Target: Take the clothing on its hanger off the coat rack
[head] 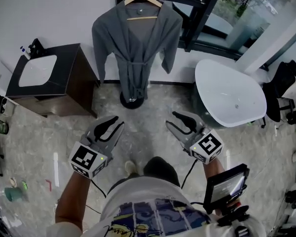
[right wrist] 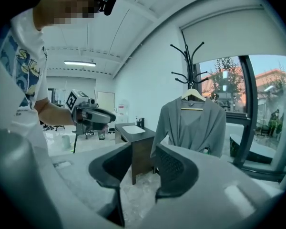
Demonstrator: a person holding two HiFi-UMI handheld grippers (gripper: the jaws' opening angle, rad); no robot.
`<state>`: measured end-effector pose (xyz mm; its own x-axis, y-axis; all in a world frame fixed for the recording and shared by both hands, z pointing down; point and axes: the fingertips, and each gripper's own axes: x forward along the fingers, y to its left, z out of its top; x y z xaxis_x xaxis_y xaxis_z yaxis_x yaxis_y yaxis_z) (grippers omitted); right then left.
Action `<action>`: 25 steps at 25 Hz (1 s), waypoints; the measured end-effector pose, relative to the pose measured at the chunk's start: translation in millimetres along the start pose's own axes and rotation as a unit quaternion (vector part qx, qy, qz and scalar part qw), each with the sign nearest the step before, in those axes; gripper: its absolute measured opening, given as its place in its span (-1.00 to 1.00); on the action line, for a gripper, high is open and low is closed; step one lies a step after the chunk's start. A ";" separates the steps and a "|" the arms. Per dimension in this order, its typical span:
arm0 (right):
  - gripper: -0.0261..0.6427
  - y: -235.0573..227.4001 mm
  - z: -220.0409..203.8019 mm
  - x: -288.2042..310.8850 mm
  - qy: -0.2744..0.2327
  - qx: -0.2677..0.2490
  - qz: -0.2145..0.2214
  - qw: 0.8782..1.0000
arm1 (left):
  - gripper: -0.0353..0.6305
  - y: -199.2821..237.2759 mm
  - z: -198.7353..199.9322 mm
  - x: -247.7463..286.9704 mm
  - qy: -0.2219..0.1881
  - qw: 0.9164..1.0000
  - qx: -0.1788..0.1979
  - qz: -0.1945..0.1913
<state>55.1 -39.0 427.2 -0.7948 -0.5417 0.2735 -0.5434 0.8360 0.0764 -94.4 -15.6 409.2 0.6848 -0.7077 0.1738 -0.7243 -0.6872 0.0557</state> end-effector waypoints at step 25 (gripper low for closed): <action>-0.10 -353.0 147.2 181.6 -0.048 -0.096 0.006 0.994 | -0.11 322.6 158.6 187.0 0.037 0.981 0.137 0.135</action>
<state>62.8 -445.4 308.8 -0.8283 -0.5293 0.1838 -0.4792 0.8392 0.2570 -187.3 -395.6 303.8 0.4566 -0.8627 0.2174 -0.8224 -0.5025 -0.2668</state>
